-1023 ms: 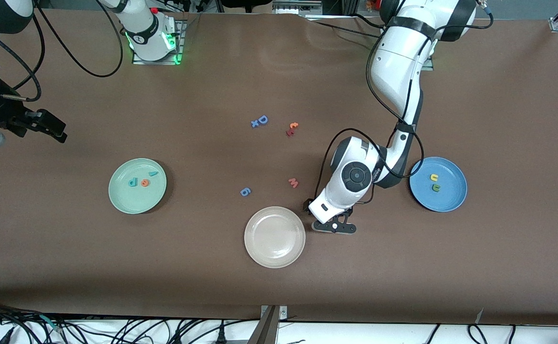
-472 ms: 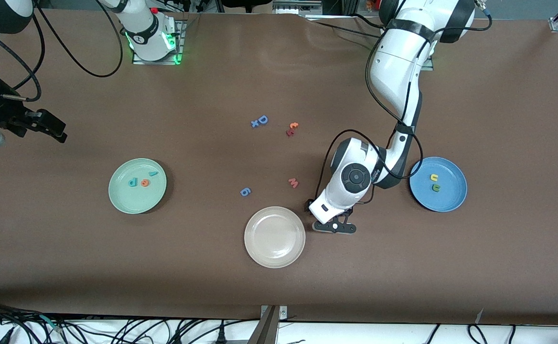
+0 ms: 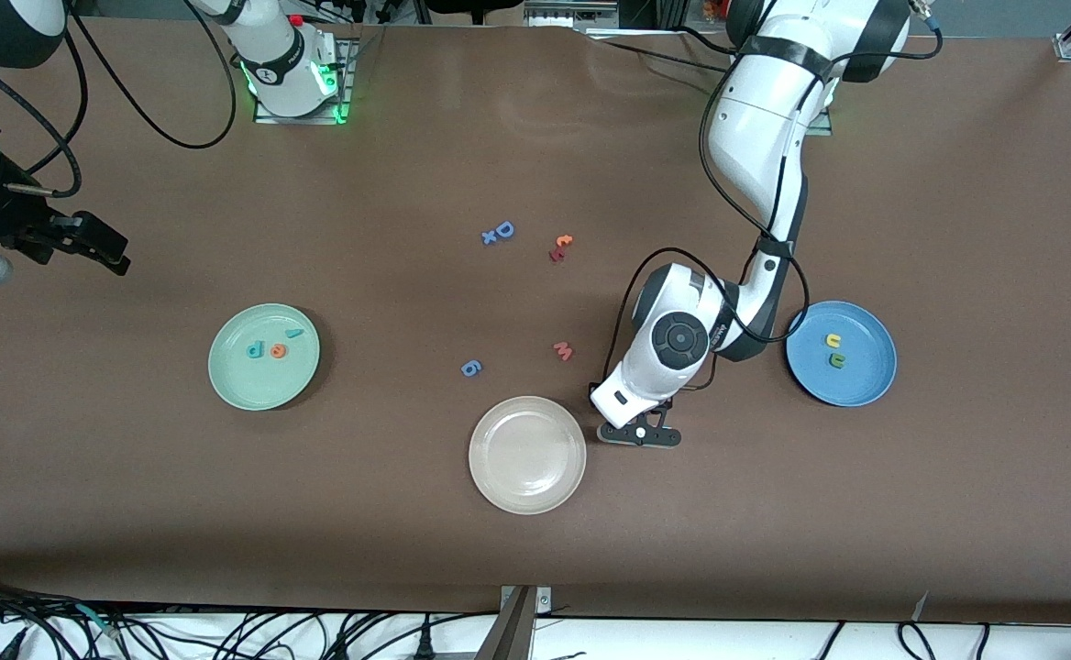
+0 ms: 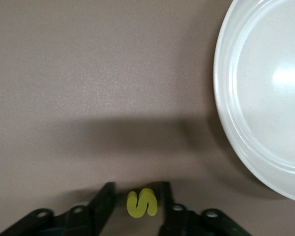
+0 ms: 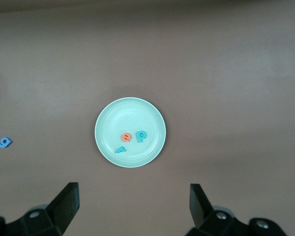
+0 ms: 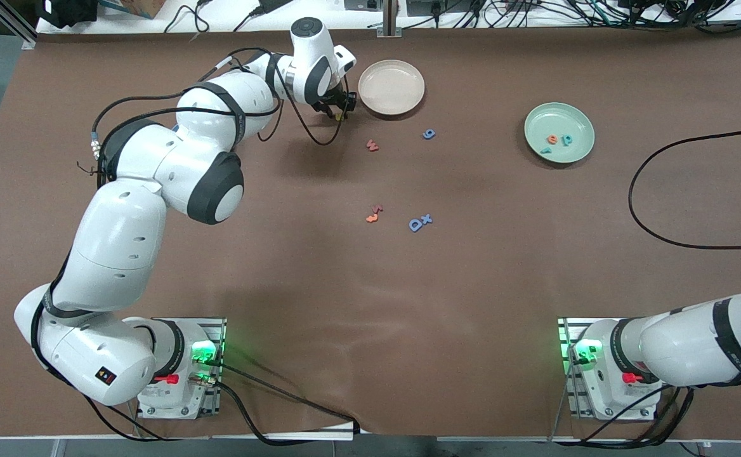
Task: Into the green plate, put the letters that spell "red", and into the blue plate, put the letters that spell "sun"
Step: 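Lower the left gripper and grasp the yellow s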
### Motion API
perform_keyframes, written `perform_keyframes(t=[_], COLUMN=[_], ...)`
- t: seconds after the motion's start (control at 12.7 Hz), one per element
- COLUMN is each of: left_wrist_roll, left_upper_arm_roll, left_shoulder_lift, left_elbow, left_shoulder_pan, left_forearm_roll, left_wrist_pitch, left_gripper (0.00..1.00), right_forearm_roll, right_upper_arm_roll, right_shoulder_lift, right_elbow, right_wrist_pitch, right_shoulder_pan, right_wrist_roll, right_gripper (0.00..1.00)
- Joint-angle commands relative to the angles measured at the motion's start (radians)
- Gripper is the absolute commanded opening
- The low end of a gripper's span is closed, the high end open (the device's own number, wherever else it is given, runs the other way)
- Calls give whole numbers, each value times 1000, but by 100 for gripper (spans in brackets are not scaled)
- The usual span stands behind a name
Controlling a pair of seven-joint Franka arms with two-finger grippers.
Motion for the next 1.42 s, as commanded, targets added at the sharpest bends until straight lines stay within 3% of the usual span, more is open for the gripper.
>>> perform_keyframes(t=[0.0, 0.47, 0.55, 0.79, 0.94, 1.34], left_wrist_roll=[-7, -14, -14, -10, -7, -3], left_upper_arm_roll=[9, 9, 10, 10, 10, 12], left_shoulder_lift=[17, 17, 17, 25, 29, 32], left_elbow=[18, 17, 15, 14, 14, 14], left_shoulder_pan=[-12, -26, -30, -33, -33, -33], left_forearm_roll=[-17, -11, -12, -11, -11, -6], left_wrist_pitch=[-6, -6, -6, -6, -6, -4], left_gripper=[42, 42, 36, 35, 27, 21], right_forearm_roll=[1, 1, 1, 1, 1, 1], right_upper_arm_roll=[2, 2, 2, 2, 2, 2], right_shoulder_lift=[5, 6, 6, 8, 11, 10], right_elbow=[19, 19, 19, 19, 19, 19], right_wrist_pitch=[-14, -14, -14, -14, -15, -14], right_shoulder_pan=[-6, -6, -6, -6, -6, -6], right_wrist_roll=[-3, -3, -3, -4, -6, -6], right_gripper=[99, 99, 99, 99, 99, 99])
